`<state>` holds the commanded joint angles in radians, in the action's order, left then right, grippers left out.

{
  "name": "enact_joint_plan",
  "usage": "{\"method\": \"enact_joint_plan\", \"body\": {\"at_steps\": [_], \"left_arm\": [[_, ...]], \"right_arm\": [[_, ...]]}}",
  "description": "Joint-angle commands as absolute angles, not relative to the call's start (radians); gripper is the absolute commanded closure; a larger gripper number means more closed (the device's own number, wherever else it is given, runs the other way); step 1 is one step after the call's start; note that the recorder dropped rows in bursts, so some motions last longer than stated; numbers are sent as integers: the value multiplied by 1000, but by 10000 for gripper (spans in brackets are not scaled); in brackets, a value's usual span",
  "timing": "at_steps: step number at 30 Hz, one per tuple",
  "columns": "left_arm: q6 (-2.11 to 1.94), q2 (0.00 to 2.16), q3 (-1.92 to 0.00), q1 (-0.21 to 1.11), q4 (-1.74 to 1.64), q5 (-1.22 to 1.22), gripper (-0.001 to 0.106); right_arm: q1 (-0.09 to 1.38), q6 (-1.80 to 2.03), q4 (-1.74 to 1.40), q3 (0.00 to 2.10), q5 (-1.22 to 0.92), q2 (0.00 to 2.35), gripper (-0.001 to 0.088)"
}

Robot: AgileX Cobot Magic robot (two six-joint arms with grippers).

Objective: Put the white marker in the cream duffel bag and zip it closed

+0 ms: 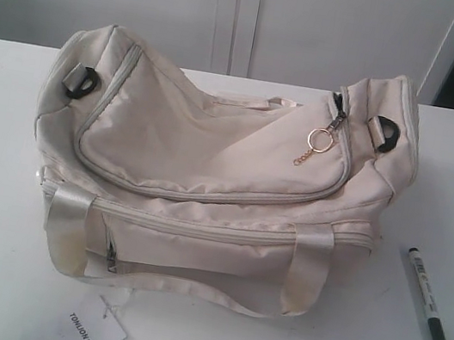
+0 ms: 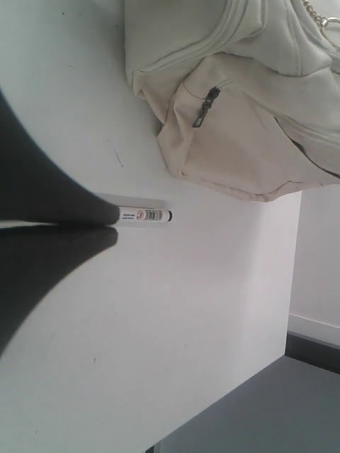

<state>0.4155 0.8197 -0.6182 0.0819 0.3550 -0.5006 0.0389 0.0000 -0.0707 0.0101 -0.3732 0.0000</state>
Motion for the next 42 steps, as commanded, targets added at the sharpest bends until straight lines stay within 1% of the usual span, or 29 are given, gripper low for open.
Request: {"method": "enact_joint_plan", "body": {"at_steps": [5,8,11,27,31,37,42], "left_arm": [[840,838,-618,82,775,-500,1053],[1016,841,-618,82,951,-528,1053],[1100,843,-618,82,1042,-549,1053],[1107,850,-618,82,1077,-605,1053],[1107,850,-618,82,1084,-607,1053],[1122,850,-618,82,1089,-605,1053],[1160,850,-618,82,1125,-605,1053]], "right_arm": [[39,0,-71,10,-373,0,868],[39,0,-71,10,-373,0,868],[39,0,-71,10,-373,0,868],[39,0,-71,10,-357,0,868],[39,0,-71,10,-283,0,868],[39,0,-71,10,-106,0,868],[39,0,-108,10,-40,0,868]]}}
